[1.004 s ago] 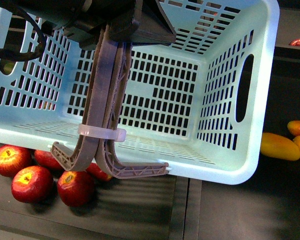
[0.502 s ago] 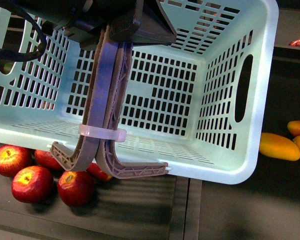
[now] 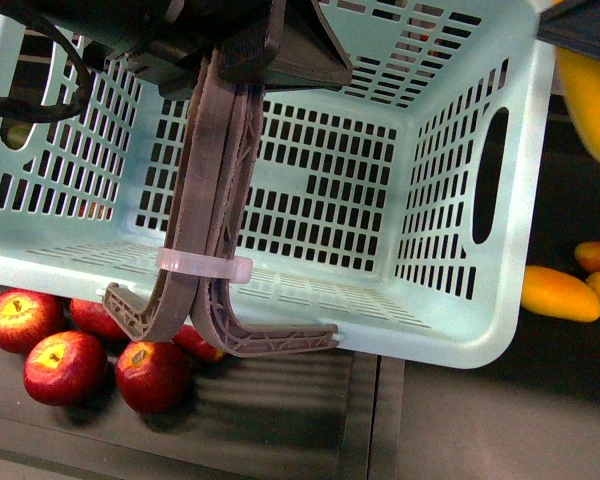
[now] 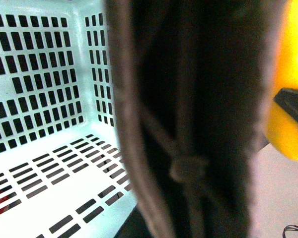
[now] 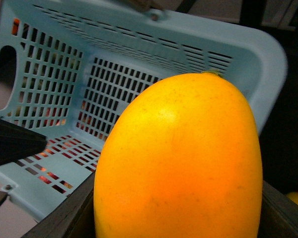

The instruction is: Pick mango and avocado into basket

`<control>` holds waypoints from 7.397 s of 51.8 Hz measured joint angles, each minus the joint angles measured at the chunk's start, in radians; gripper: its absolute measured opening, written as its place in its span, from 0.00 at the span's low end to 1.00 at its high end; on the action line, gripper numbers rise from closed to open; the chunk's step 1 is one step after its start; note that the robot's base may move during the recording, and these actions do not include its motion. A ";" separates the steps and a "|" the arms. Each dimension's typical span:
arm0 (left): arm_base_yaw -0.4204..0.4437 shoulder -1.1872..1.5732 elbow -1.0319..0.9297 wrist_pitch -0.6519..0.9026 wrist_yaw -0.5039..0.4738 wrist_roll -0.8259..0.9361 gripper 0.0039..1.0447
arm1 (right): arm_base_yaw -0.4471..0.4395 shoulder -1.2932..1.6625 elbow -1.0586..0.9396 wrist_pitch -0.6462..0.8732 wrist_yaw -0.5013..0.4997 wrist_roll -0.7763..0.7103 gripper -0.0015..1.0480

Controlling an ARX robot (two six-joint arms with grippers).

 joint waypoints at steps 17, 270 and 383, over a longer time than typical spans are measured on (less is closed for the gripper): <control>0.000 0.000 0.000 0.000 0.000 0.000 0.05 | 0.200 0.136 0.082 0.031 0.124 0.050 0.61; 0.012 -0.005 -0.002 -0.006 -0.013 0.000 0.05 | -0.243 -0.972 -0.542 -0.028 0.271 -0.108 0.93; 0.000 -0.005 -0.002 -0.006 -0.001 -0.001 0.05 | -0.575 1.456 1.043 -0.169 -0.032 -1.304 0.93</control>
